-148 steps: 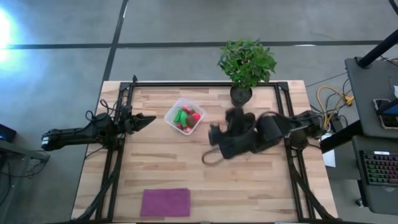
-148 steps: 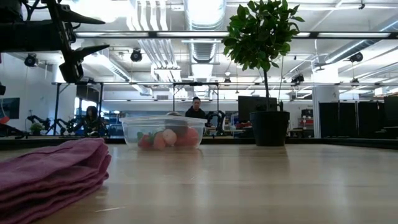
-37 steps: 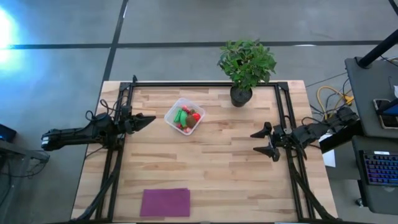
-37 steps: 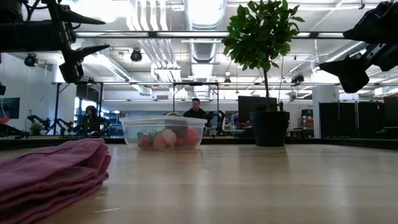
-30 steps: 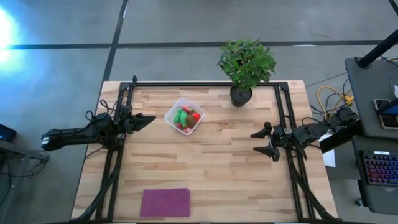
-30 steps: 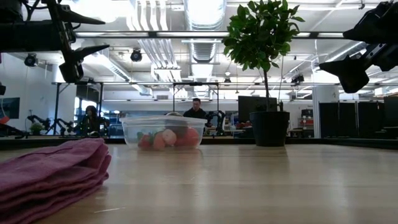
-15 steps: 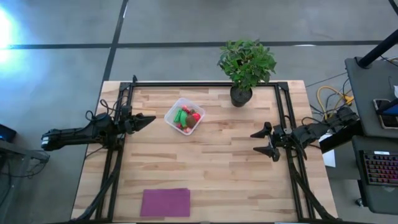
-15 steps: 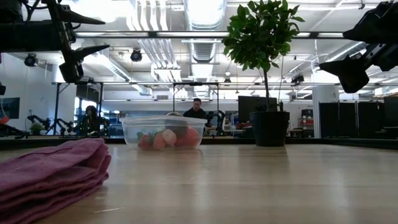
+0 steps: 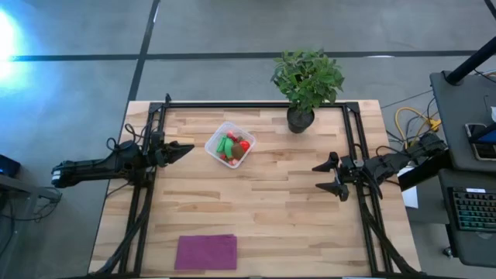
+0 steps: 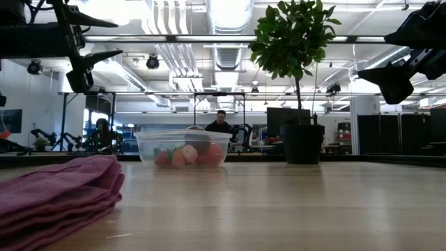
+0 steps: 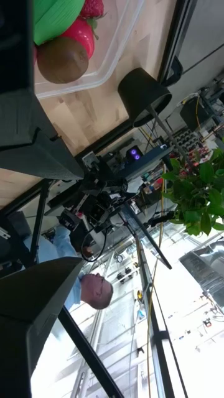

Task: Pick and placing Produce into tupperware
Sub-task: Return to Home Position

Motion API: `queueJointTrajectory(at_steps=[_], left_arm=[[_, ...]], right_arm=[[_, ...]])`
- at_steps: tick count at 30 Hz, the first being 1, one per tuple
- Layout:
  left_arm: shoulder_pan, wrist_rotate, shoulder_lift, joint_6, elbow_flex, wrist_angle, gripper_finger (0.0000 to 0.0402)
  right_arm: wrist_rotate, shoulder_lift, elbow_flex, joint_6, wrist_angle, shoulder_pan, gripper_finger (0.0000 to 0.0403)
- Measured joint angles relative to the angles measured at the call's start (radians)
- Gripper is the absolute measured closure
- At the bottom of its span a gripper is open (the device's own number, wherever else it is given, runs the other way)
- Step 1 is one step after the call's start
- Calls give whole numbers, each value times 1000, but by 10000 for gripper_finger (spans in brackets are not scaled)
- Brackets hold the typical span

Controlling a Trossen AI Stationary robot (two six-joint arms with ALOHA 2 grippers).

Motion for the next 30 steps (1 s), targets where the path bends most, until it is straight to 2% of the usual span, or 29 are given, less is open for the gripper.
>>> queueJointTrajectory(at_steps=[30], left_arm=[[0,0,0,0,0,0,201]], right_arm=[[0,0,0,0,1,0,66]])
